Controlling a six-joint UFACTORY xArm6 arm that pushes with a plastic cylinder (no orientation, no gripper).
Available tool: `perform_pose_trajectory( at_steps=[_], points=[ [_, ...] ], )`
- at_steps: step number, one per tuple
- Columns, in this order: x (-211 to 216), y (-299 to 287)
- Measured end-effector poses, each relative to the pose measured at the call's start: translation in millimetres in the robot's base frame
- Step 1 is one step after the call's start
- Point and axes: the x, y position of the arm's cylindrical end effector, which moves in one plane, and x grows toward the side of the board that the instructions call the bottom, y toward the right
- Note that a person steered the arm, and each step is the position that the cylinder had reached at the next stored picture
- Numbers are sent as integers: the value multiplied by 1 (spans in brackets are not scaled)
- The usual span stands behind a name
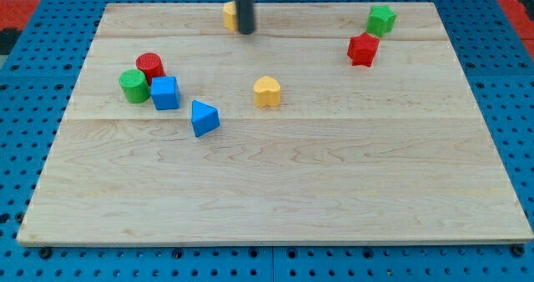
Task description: Slide the yellow hexagon to top left of the board
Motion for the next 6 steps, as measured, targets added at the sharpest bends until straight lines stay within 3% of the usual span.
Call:
perform_pose_trajectory(
  at_steps=[1,2,3,4,5,6],
  points=[
    [-23,18],
    [-57,-46],
    [-28,-113],
    [-29,-27],
    [13,-60],
    [-11,-150]
  ],
)
